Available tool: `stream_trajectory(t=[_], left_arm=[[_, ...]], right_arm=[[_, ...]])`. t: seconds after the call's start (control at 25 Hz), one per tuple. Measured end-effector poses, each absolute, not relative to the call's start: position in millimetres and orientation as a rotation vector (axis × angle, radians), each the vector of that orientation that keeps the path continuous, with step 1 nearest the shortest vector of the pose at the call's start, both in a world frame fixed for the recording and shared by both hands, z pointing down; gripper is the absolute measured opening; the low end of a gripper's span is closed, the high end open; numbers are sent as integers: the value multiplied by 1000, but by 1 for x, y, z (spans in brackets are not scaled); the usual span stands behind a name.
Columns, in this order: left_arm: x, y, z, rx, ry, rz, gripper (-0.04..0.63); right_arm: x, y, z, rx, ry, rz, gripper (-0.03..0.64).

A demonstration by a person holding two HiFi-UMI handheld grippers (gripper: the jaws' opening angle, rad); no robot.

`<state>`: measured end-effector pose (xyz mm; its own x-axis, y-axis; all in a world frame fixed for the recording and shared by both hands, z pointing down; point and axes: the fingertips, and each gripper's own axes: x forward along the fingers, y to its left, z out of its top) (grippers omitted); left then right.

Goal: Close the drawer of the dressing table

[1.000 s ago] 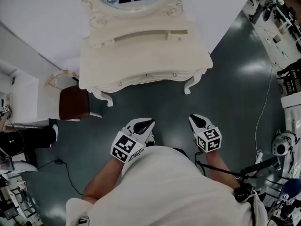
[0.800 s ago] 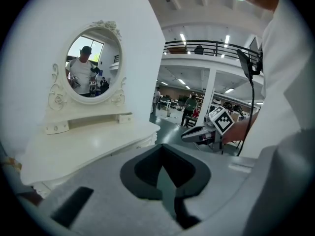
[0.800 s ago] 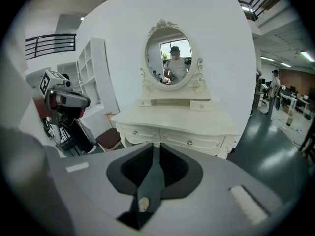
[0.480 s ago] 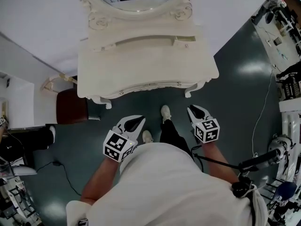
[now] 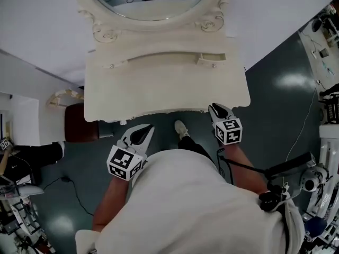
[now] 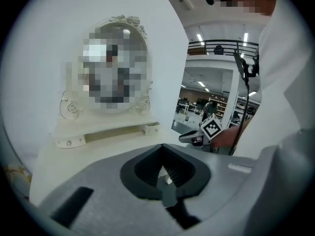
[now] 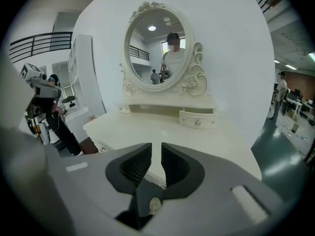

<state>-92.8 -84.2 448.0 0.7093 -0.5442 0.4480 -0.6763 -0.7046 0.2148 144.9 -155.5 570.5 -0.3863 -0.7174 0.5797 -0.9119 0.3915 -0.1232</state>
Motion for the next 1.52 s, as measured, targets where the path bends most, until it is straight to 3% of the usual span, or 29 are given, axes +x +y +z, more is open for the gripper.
stream_trajectory(t=[0.56, 1.52], left_arm=[[-48, -184, 443, 2504, -1057, 533, 2], [-40, -231, 445, 2396, -1235, 568, 2]], right_arm=[[200, -286, 619, 1373, -2182, 680, 93], [228, -388, 668, 1393, -2140, 803, 137]])
